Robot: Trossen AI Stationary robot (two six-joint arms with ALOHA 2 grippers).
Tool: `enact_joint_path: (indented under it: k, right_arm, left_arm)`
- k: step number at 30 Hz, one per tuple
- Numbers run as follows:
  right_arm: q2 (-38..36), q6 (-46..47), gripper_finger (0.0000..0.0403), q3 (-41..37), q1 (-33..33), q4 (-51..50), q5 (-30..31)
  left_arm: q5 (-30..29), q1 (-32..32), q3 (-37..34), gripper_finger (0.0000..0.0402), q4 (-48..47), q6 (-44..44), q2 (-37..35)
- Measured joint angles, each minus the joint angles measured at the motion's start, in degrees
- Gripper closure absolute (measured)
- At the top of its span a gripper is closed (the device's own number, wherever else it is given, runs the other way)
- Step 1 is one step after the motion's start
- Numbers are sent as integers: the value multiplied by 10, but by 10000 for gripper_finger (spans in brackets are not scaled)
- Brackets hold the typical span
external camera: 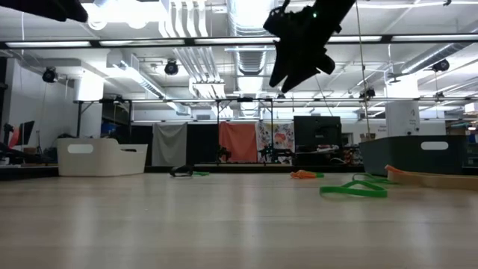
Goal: Sort rubber bands into baskets
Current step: Put the green rubber band into the blue bin
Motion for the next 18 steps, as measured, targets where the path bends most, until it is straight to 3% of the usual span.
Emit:
enact_joint_path:
  k: [3,6,18]
  right_arm:
    - [0,13,211,6,-37,-29,-23]
    - [0,19,211,10,-71,-62,-40]
    - [12,8,211,10,-165,-126,-70]
  left_arm:
    - [44,31,-53,325,119,87,-30]
    - [47,62,-94,325,189,138,-61]
    - [44,141,-126,325,216,206,-149]
